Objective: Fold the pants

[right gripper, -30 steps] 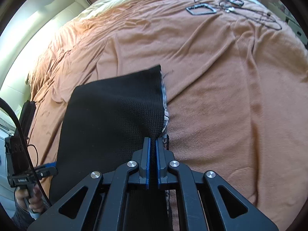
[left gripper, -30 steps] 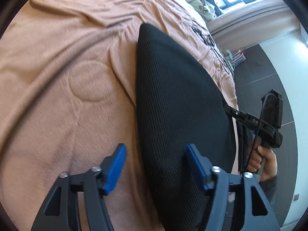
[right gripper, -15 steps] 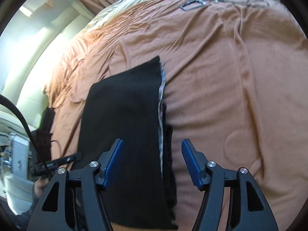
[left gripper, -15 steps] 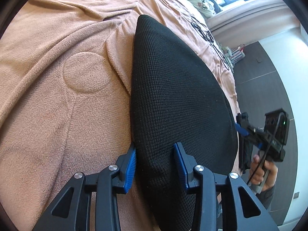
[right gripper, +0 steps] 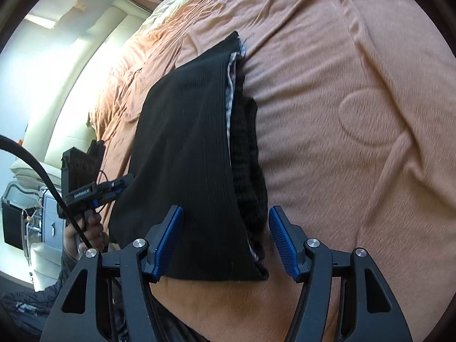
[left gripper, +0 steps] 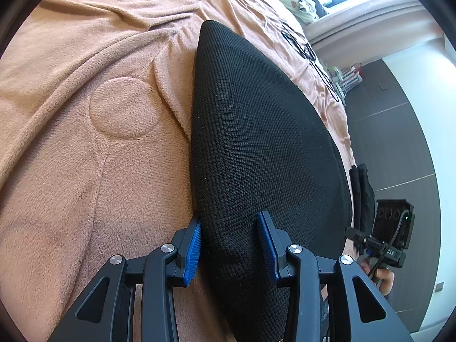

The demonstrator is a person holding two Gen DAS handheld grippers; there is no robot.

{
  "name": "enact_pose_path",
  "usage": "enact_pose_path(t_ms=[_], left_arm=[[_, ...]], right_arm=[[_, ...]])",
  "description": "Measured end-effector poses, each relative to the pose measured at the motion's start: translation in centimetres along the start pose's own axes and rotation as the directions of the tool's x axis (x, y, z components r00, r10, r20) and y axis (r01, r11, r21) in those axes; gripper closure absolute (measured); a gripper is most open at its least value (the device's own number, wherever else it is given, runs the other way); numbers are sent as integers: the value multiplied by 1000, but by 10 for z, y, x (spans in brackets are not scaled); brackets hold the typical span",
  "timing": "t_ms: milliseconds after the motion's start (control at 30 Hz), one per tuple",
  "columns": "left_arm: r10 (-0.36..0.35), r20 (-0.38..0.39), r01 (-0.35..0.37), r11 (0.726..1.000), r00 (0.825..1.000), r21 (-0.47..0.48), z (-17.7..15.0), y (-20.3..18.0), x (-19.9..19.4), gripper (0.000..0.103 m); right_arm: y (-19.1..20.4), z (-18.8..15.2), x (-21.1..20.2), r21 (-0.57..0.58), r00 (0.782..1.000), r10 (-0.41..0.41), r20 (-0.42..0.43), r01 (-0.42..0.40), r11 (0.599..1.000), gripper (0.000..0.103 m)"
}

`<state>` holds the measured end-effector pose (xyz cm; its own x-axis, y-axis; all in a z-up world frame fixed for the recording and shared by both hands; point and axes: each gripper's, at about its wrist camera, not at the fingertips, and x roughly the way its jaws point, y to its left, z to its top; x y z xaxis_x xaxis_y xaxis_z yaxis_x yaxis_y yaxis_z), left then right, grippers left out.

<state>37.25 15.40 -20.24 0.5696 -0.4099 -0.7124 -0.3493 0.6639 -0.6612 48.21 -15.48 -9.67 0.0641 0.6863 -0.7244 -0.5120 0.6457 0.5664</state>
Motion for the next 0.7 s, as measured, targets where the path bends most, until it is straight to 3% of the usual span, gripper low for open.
enact_pose_path(t_ms=[67, 133, 167, 233, 333, 700], left_arm=[[1, 0, -1, 1000, 1000, -1, 1, 0, 0, 62], [5, -1, -5, 1000, 1000, -1, 1, -1, 1, 62], [8, -1, -8, 1000, 1000, 1, 0, -1, 1, 62], [18, -4, -18, 1000, 1000, 6, 0, -3, 2, 62], [31, -11, -31, 999, 999, 9, 2, -5, 3, 62], [74, -27, -73, 997, 997, 18, 1, -7, -1, 61]], right_arm=[[-5, -2, 0, 10, 1000, 4, -6, -4, 1000, 42], [-9, -5, -2, 18, 1000, 14, -3, -14, 1000, 64], [-9, -8, -5, 22, 1000, 17, -3, -17, 1000, 67], [-7, -12, -10, 18, 1000, 18, 13, -18, 1000, 87], [4, -22, -19, -13, 999, 21, 40, -20, 1000, 93], [38, -57, -27, -68, 995, 50, 85, -44, 997, 94]])
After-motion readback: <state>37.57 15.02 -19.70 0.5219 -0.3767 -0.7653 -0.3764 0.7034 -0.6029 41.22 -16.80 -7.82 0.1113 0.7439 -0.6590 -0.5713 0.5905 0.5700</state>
